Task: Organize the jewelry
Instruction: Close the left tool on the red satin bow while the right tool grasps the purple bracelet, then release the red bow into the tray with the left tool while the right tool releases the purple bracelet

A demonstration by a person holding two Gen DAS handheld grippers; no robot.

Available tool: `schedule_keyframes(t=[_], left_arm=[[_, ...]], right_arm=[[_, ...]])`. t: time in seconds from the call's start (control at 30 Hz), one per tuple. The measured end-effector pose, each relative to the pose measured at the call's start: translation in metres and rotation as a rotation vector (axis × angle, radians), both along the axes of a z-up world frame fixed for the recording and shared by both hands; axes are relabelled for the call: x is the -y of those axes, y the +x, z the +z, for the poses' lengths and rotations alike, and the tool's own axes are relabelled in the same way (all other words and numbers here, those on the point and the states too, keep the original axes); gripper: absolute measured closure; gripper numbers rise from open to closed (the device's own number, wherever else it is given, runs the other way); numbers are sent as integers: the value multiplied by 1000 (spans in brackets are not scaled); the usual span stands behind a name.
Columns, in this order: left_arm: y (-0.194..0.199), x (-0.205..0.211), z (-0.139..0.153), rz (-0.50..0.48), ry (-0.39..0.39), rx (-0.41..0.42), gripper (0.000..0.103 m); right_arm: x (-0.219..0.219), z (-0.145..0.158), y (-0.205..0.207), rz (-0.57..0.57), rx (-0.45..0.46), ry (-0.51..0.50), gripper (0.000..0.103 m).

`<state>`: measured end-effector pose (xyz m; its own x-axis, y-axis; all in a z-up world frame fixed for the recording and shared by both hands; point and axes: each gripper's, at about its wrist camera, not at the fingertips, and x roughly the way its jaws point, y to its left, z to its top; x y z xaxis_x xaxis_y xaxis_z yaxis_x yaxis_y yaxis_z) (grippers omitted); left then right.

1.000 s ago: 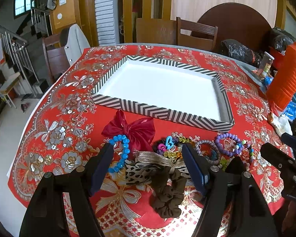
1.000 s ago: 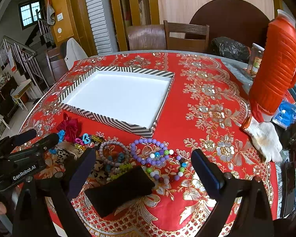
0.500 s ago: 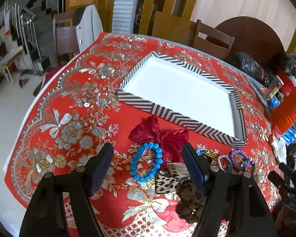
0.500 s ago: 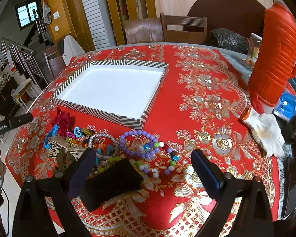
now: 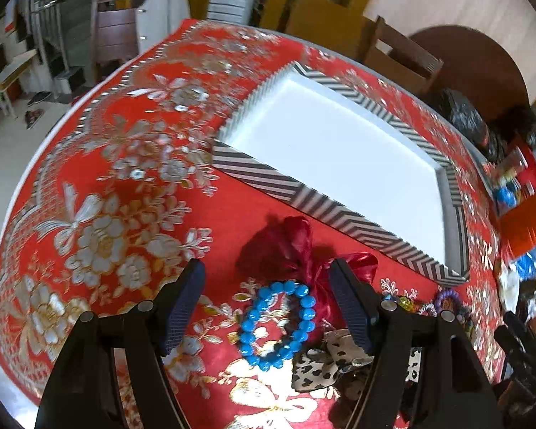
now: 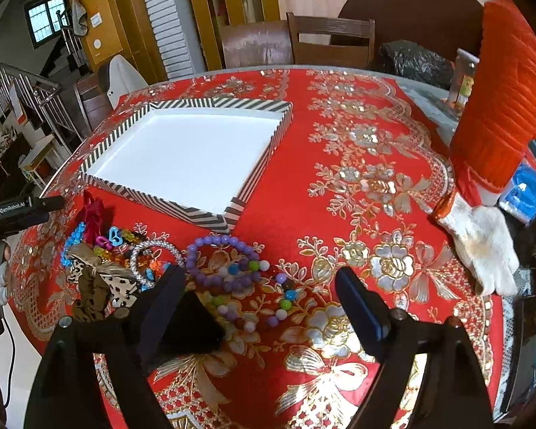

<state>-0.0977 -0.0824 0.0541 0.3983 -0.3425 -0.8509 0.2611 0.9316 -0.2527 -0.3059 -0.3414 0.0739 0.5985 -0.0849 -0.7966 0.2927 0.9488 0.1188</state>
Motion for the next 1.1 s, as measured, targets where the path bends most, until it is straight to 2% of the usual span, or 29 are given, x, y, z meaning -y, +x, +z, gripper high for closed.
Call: schedule_keyframes(t=[0.13,0.27,0.3,0.33,0.4,0.47,0.5,0.57,0.63,0.7,0.83,1.1], left_arm=[[3,20,-9,-49,49,2,36],[5,41,-17,-111,122,17,36],[7,46,-19,-126,137,17,36],[8,48,-20,-134,142,16,38],[13,52,-23,-151,144,3,51],[16,56,-26,-171,136,-15,70],[18,57,-27,-181,120,-14,74],[17,58,-26,-185,119,-8,85],[17,58,-23,-189,110,-8,92],[17,54,-16,-186,81,-7,99],[17,47,6,-171,25,21,103],[14,41,46,-161,-40,94,103]], right_arm=[[4,-10,7,14,-19,38,14],[5,-20,23,45,-54,14,14],[6,-21,26,47,-62,8,18],[7,-24,30,51,-72,3,27],[8,-32,41,65,-102,5,33],[6,-37,49,91,-115,0,37],[4,-39,53,106,-118,-12,42],[-1,-44,59,134,-124,-49,56],[-4,-49,62,155,-136,-72,82],[-7,-55,65,174,-143,-89,94],[-8,-46,58,177,-101,-98,94],[-3,1,38,160,5,-86,94]])
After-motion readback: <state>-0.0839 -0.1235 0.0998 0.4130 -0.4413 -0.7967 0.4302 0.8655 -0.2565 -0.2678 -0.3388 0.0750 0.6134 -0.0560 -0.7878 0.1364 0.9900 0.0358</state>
